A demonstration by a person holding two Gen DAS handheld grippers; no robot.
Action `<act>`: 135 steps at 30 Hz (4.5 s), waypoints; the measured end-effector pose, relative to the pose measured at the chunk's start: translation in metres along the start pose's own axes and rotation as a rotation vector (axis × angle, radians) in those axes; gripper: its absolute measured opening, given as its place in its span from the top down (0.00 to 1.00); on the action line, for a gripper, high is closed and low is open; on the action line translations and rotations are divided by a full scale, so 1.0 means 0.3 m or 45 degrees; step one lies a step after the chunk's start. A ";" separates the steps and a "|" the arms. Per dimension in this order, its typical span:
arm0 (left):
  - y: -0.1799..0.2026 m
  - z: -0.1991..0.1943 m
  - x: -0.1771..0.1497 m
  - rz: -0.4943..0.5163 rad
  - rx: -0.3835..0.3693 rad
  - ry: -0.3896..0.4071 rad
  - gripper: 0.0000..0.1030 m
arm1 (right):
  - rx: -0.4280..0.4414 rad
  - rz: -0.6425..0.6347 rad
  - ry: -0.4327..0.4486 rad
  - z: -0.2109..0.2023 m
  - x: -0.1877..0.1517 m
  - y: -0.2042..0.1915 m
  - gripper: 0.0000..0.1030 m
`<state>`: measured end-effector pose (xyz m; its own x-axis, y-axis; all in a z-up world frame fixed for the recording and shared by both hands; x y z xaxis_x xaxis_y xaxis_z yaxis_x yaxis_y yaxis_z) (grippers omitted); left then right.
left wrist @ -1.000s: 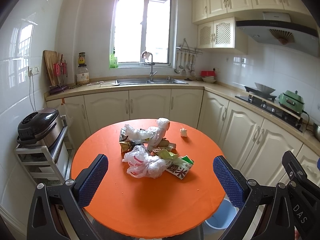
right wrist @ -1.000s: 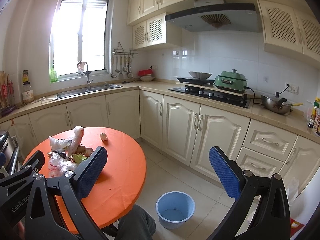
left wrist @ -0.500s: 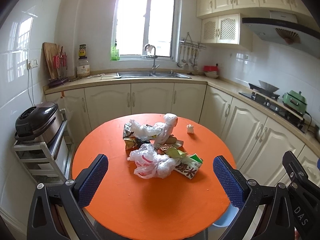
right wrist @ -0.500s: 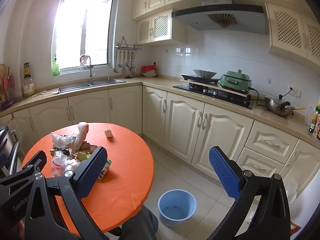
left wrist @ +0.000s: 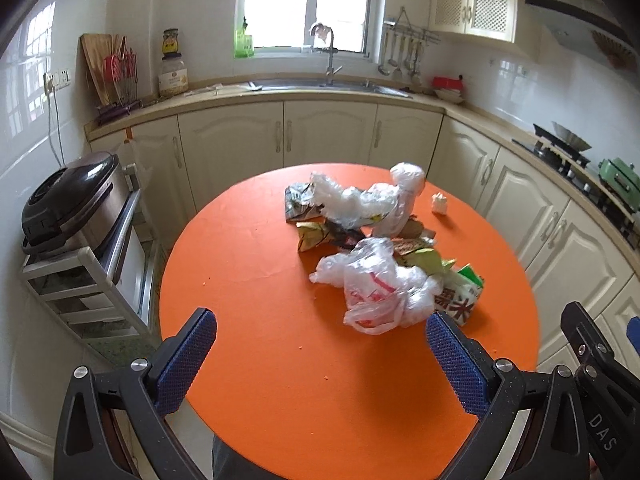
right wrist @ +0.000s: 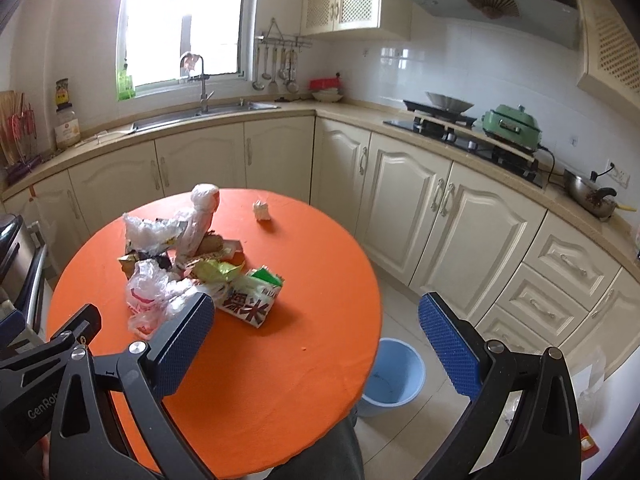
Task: Collect trash
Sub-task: 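Move the right tool to the clear plastic bag and close on it, then lift the plastic bag with the right tool while the left tool grasps a crumpled white bag, then carry both bags with both tools over the light-blue bucket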
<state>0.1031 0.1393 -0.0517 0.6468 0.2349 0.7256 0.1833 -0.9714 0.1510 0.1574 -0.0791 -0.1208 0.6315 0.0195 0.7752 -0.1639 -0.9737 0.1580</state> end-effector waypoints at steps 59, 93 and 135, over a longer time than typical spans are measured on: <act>-0.251 0.322 0.096 -0.190 0.050 -0.383 0.01 | 0.439 -0.023 -0.545 0.388 -0.114 -0.260 0.02; 0.106 0.712 0.211 0.034 -0.070 -0.557 0.30 | 0.383 0.252 -0.425 0.577 0.031 0.071 0.41; 0.768 0.305 -0.043 0.603 -0.408 -0.222 0.54 | 0.026 0.612 -0.232 0.249 -0.174 0.672 0.41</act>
<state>0.2047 -0.0844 -0.0876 0.7207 -0.2508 0.6463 -0.3697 -0.9277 0.0523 0.1479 -0.2934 -0.1750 0.6106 -0.4695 0.6378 -0.4546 -0.8672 -0.2031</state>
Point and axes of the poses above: each gripper's, at about its wrist camera, not at the fingertips, and z roughly the way its jaws point, y to its right, x to its top, the point moved 1 cm from there along z, roughly the way its jaws point, and after that the axes turned 5 degrees about -z, right-handed, at the moved point
